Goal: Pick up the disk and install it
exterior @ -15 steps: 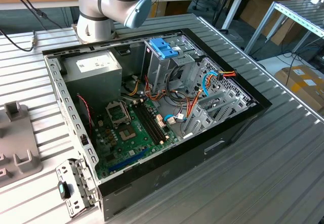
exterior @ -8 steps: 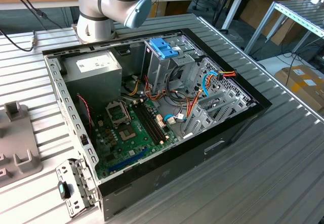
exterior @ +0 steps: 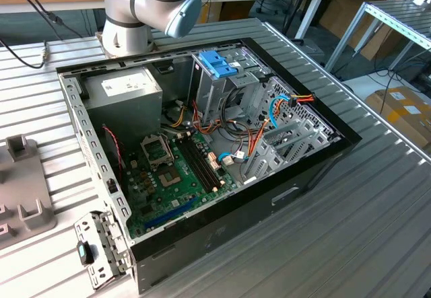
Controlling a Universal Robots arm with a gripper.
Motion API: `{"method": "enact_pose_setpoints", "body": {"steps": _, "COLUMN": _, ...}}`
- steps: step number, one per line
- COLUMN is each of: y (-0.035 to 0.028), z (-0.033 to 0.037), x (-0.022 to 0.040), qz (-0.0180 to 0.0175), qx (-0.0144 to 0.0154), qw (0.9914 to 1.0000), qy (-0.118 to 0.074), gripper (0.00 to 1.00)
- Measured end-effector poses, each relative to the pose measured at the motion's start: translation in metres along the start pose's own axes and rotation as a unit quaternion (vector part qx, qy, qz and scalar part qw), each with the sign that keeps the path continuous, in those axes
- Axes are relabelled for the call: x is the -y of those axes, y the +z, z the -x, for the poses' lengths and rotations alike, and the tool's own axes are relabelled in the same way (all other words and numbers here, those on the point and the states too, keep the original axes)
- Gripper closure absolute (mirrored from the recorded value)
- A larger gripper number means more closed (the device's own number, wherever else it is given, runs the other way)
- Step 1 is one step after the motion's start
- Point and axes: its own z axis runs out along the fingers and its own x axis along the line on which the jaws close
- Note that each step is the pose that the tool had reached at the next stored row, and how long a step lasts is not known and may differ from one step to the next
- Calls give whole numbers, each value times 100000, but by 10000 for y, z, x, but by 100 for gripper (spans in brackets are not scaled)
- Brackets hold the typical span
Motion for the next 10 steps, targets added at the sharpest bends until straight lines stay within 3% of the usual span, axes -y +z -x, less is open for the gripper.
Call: {"method": "enact_pose_setpoints", "body": {"steps": 10, "y": 0, "z": 0, "x": 0, "qz": 37, "qx": -67, "qw": 99989, "qy": -1500, "gripper": 89}}
